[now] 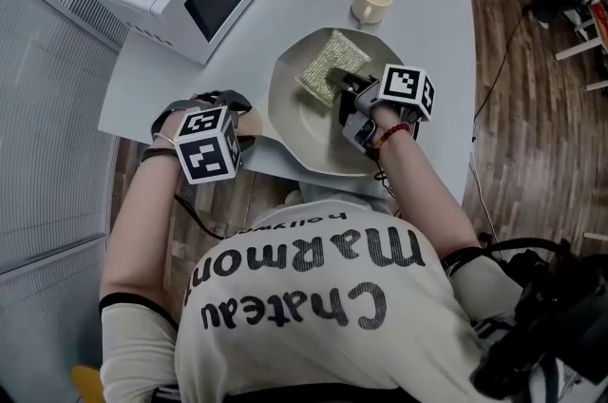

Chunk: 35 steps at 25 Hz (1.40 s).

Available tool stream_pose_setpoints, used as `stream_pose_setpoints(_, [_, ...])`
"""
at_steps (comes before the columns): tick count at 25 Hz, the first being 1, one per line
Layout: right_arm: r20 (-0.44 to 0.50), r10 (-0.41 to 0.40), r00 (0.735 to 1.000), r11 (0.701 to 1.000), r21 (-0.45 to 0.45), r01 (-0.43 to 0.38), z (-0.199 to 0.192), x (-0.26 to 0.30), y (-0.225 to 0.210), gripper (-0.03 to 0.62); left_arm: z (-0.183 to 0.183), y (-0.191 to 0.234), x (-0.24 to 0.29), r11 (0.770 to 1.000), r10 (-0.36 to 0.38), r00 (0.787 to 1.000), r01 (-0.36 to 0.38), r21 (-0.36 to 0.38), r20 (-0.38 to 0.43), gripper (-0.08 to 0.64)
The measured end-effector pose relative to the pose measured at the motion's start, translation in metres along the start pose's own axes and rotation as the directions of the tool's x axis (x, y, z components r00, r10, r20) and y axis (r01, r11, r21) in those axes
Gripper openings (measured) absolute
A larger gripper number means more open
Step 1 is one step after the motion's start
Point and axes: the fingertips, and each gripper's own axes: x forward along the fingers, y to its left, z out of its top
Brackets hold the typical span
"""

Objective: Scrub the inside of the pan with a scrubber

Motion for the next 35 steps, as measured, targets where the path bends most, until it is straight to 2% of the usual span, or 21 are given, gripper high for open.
stream_pose_setpoints(1, [-0.151,0.061,0.987,0.993,-0.093,-0.076,-0.024,0.009,0.020,0.060,0.000,0.000,0.000,1.000,-0.001,1.000,0.001,-0.007,0.006,0.236])
stream_pose_setpoints(2, [-0.276,0.066,0.959,0.976,-0.184,-0.120,-0.046,0.014,0.031,0.060,0.001,0.000,0.001,1.000,-0.002,1.000,0.003,-0.013,0.010,0.236])
stream_pose_setpoints(3, [-0.361,0.024,0.932,0.952,-0.275,-0.131,-0.063,0.017,0.035,0.060,0.001,0.000,0.001,1.000,-0.003,1.000,0.003,-0.017,0.013,0.236])
stream_pose_setpoints(5, [-0.415,-0.114,0.902,0.896,-0.435,-0.087,-0.081,0.023,0.027,0.060,0.002,0.000,0.001,1.000,-0.002,1.000,0.003,-0.020,0.018,0.238])
stream_pose_setpoints(7, [-0.400,-0.194,0.896,0.853,-0.520,-0.048,-0.085,0.030,0.021,0.060,0.003,-0.001,0.000,1.000,-0.003,1.000,0.004,-0.022,0.024,0.238])
stream_pose_setpoints(13, [-0.336,-0.301,0.892,0.760,-0.650,0.011,-0.097,0.052,0.013,0.064,0.005,-0.003,-0.002,1.000,-0.012,1.000,0.013,-0.027,0.028,0.235])
stream_pose_setpoints(17, [-0.361,-0.314,0.878,0.727,-0.686,-0.022,-0.099,0.058,0.010,0.063,0.005,-0.005,-0.003,1.000,-0.013,1.000,0.013,-0.019,0.019,0.235])
stream_pose_setpoints(18, [-0.348,-0.337,0.875,0.699,-0.715,-0.014,-0.097,0.059,0.008,0.063,0.005,-0.005,-0.003,1.000,-0.012,1.000,0.013,-0.019,0.018,0.233])
stream_pose_setpoints(20, [-0.293,-0.405,0.866,0.616,-0.787,0.022,-0.092,0.061,0.002,0.060,0.004,-0.005,-0.003,1.000,-0.012,1.000,0.012,-0.018,0.015,0.235])
stream_pose_setpoints(22, [-0.233,-0.477,0.847,0.542,-0.837,0.075,-0.084,0.061,-0.007,0.058,0.005,-0.005,-0.003,1.000,-0.012,1.000,0.012,-0.017,0.013,0.233])
stream_pose_setpoints(24, [-0.184,-0.550,0.815,0.483,-0.866,0.130,-0.076,0.060,-0.019,0.057,0.005,-0.005,-0.003,1.000,-0.012,1.000,0.012,-0.018,0.013,0.235])
stream_pose_setpoints(26, [-0.164,-0.600,0.783,0.458,-0.873,0.168,-0.072,0.059,-0.028,0.055,0.005,-0.006,-0.003,1.000,-0.012,1.000,0.012,-0.023,0.016,0.235])
stream_pose_setpoints(29, [-0.142,-0.646,0.750,0.424,-0.884,0.198,-0.066,0.056,-0.034,0.057,0.003,-0.006,-0.003,1.000,-0.008,1.000,0.008,-0.027,0.018,0.235])
stream_pose_setpoints(33, [-0.082,-0.697,0.713,0.343,-0.911,0.230,-0.054,0.048,-0.041,0.055,0.001,-0.005,-0.002,1.000,-0.005,1.000,0.005,-0.024,0.009,0.235])
stream_pose_setpoints(35, [-0.060,-0.707,0.705,0.310,-0.922,0.232,-0.048,0.049,-0.045,0.055,0.001,-0.005,-0.001,1.000,-0.005,1.000,0.005,-0.025,0.007,0.235])
